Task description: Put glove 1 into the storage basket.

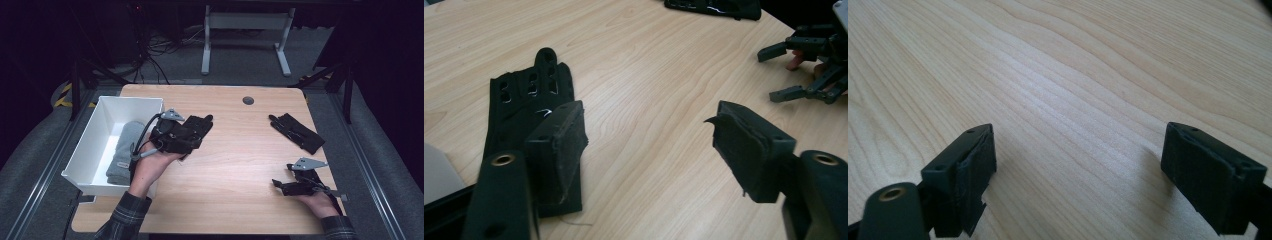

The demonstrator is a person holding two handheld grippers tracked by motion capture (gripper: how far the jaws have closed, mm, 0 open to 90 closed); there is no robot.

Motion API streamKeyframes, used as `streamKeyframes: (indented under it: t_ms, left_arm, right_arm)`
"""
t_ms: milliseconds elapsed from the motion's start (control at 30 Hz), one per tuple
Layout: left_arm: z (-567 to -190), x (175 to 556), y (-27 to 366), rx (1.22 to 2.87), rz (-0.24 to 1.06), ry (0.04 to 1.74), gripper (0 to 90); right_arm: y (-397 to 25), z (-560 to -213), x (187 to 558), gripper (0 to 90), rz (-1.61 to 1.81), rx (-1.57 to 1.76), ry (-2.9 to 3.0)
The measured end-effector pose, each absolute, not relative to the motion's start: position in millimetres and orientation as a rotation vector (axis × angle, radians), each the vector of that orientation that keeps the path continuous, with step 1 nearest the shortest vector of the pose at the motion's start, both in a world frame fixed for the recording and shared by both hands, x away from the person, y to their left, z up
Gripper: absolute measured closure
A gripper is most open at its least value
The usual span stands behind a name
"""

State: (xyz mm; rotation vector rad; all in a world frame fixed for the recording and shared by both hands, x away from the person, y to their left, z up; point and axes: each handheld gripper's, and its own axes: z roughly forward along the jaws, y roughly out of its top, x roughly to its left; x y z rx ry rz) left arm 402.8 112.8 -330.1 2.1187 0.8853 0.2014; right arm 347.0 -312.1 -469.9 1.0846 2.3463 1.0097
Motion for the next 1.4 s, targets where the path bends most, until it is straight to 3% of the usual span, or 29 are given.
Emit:
streamKeyframes:
  t_ms: [100,300,367,567,1400]
  left_arm:
    - [-336.8,404.2,105.3,2.119,0.224,0.889,39.0]
    - [-354.2,413.0,95.3,2.127,0.205,0.906,61.2]
    - [-360.3,417.6,92.5,2.134,0.189,0.924,64.1]
    - [-377.9,432.2,88.6,2.118,0.225,1.006,88.5]
    - [-452.4,484.7,86.5,2.167,0.304,1.176,90.0]
  right_arm:
    - [-312.1,-469.8,347.0,14.8,1.01,1.085,2.346]
    - [-312.1,-469.8,347.1,14.5,1.01,1.084,2.349]
    - [-312.1,-469.8,347.1,14.5,1.01,1.084,2.349]
    - [-312.1,-469.8,347.1,14.5,1.01,1.084,2.349]
    - [-311.9,-469.9,347.3,13.7,1.008,1.08,2.352]
